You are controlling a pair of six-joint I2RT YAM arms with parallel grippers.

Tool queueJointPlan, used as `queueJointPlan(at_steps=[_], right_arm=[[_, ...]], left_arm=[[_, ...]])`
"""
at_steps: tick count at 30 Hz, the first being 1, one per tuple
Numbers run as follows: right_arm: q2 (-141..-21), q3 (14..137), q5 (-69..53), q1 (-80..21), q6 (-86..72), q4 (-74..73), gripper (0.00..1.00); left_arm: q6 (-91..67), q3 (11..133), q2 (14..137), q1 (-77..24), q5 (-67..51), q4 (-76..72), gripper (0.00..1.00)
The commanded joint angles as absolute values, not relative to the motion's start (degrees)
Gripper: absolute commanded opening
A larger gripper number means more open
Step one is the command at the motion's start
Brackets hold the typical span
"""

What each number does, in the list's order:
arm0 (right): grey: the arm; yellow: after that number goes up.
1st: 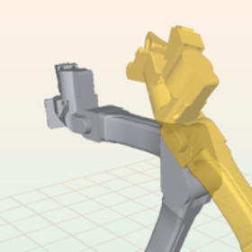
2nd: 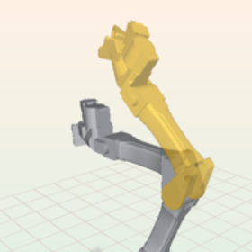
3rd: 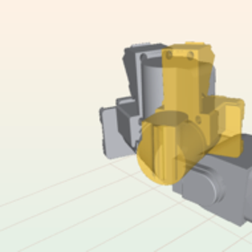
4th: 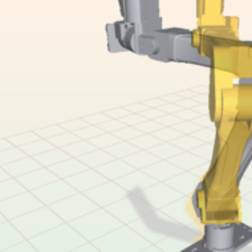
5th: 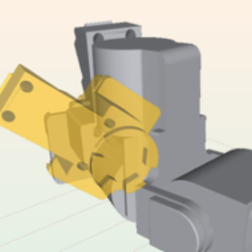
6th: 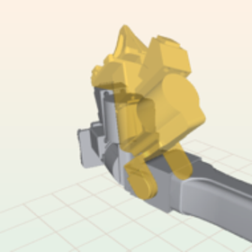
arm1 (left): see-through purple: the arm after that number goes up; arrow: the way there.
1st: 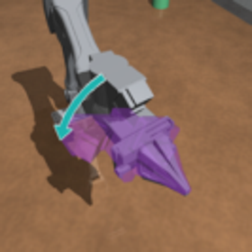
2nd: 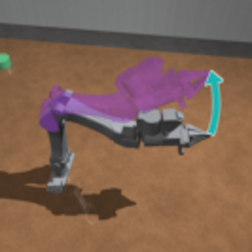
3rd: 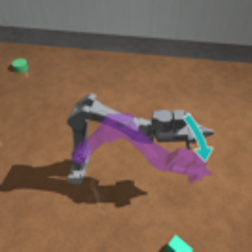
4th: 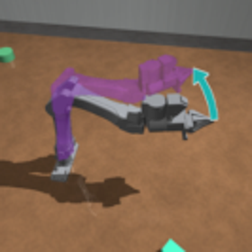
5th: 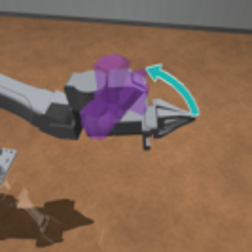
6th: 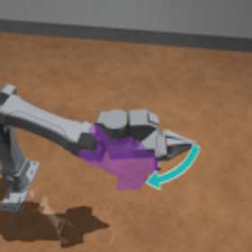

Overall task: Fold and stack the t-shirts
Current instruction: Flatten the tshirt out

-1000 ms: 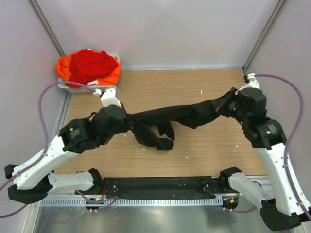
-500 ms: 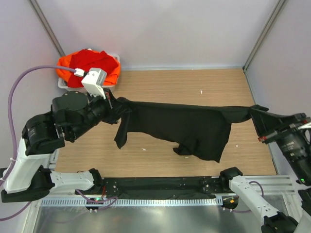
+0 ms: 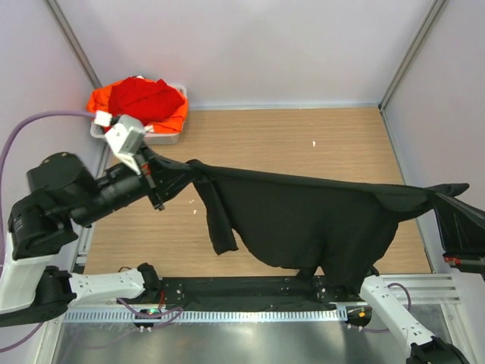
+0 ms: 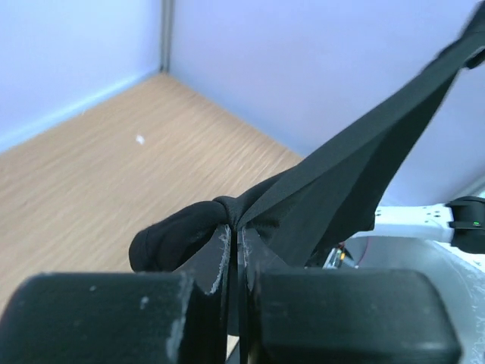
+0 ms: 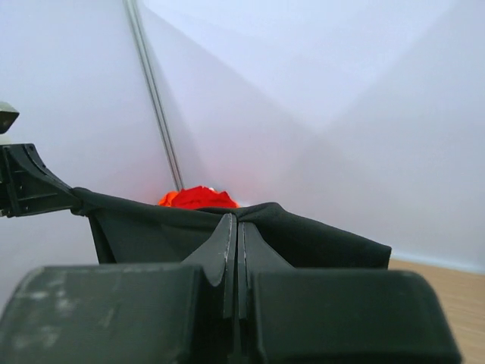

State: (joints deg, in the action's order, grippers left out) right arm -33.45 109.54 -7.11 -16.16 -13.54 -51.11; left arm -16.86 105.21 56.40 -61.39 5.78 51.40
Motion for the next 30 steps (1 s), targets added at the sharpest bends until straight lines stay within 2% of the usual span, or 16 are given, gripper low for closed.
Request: queueJointPlan(at_steps=[1,6,11,14,16,18,19,20,21,22,23,24,25,26,27,30], right_arm=[[-34.88,114.23,-2.13,-15.56,-10.81,-44.29,0.01],[-45.43,123.38,-1.14,-10.49,-15.37,-50.96,0.02],[-60.18,137.89,5.53,-4.84,-20.12,-63.78,0.02],[-68.8,128.8,9.83,-4.83,-22.76,-66.8,0.01],[-75.98,119.33,8.8,-4.83,-24.16,-64.61,0.01],[-83.2,116.03,8.09,-4.92,-24.17,-63.02,0.01],[-91.5,116.02,9.65,-4.92,-23.82,-62.32,0.09],[-96.11,116.89,10.02,-4.66,-23.47,-61.27,0.51],[-101.46,120.03,10.45,-4.48,-23.03,-63.78,0.9],[-108.74,132.15,10.89,-4.57,-22.16,-67.29,1.0],[-119.86,139.76,10.64,-4.57,-21.97,-71.67,1.0],[-124.41,146.36,10.37,-4.92,-21.62,-78.24,1.0],[-126.63,154.6,10.81,-5.27,-21.27,-80.22,1.0],[-126.3,155.03,11.25,-5.62,-20.75,-81.03,1.0],[-123.86,152.86,11.51,-6.06,-20.57,-78.25,1.0],[-108.27,129.08,10.99,-5.89,-21.53,-63.18,1.0]], left_arm=[[-9.68,104.41,51.68,-60.91,3.95,41.4,0.0],[-11.25,113.7,59.4,-60.91,1.85,47.96,0.0],[-10.37,125.49,71.61,-60.91,19.48,59.39,0.0],[-11.24,130.67,82.06,-56.03,23.91,65.03,0.0],[-15.96,130.17,89.19,-49.52,18.4,67.4,0.0],[-18.97,123.78,95.58,-37.74,8.73,65.06,0.03],[-20.72,121.14,98.67,-34.05,6.87,63.39,0.14],[-23.09,120.33,102.01,-26.88,6.42,62.5,0.47],[-25.55,123.63,106.13,-23.41,1.8,66.06,0.61],[-28.1,127.32,115.48,-20.68,-1.9,68.79,0.7],[-28.39,130.31,118.19,-18.83,-2.98,70.65,0.85],[-28.21,133.65,119.78,-19.33,-0.46,71.88,0.93],[-27.86,133.16,118.49,-20.29,1.39,71.29,0.99],[-27.34,131.24,116.39,-22.39,2.36,69.71,1.0],[-26.99,125.48,114.11,-23.37,2.9,64.74,1.0],[-27.24,116.39,105.75,-25.22,2.81,58.12,1.0]])
